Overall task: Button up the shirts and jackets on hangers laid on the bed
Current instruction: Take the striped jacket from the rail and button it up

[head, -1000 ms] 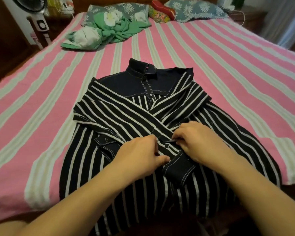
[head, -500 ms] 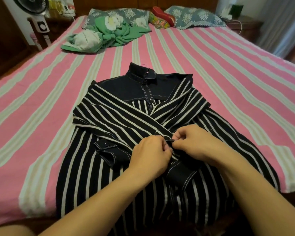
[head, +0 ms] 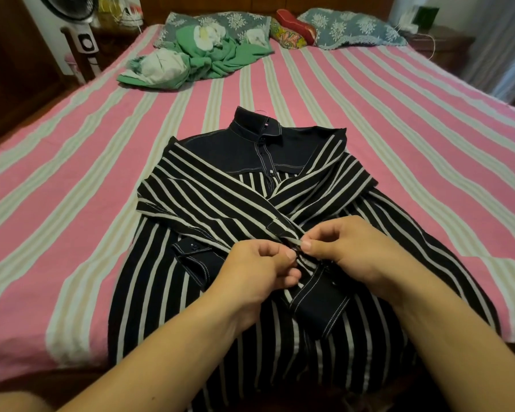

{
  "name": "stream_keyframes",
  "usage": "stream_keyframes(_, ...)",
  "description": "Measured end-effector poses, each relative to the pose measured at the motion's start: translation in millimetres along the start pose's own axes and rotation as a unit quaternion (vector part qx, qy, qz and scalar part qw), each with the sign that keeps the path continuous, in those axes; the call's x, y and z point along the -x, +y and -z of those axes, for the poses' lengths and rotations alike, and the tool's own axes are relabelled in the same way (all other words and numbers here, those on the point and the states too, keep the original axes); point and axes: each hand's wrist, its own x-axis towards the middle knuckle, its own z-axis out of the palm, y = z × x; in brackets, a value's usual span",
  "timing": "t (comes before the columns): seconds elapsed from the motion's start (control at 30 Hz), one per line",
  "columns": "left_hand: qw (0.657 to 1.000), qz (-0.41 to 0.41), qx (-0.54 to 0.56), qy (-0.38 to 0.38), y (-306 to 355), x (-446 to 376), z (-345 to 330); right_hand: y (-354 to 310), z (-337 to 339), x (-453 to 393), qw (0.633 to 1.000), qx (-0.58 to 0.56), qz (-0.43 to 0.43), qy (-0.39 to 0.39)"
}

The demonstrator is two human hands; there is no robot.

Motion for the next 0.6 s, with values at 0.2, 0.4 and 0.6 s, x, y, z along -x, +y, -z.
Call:
stream_keyframes(0.2, 1.0, 0.014, 0.019, -0.007, 0.7, -1.3, 2.2, 0.0, 0.0, -0.6, 0.999, -0.031, -0.01, -0.006)
stream_keyframes(0.4, 0.999, 0.027, 0.044, -0.002, 0.7, -2.2, 3.6, 1.3, -2.3, -1.5, 0.999, -0.048, -0.009, -0.017)
stream_keyframes(0.6, 0.998, 0.039, 0.054, 0.004, 3.4, -1.7, 2.9, 4.2, -2.9, -0.4, 0.998, -0.054, -0.002, -0.045)
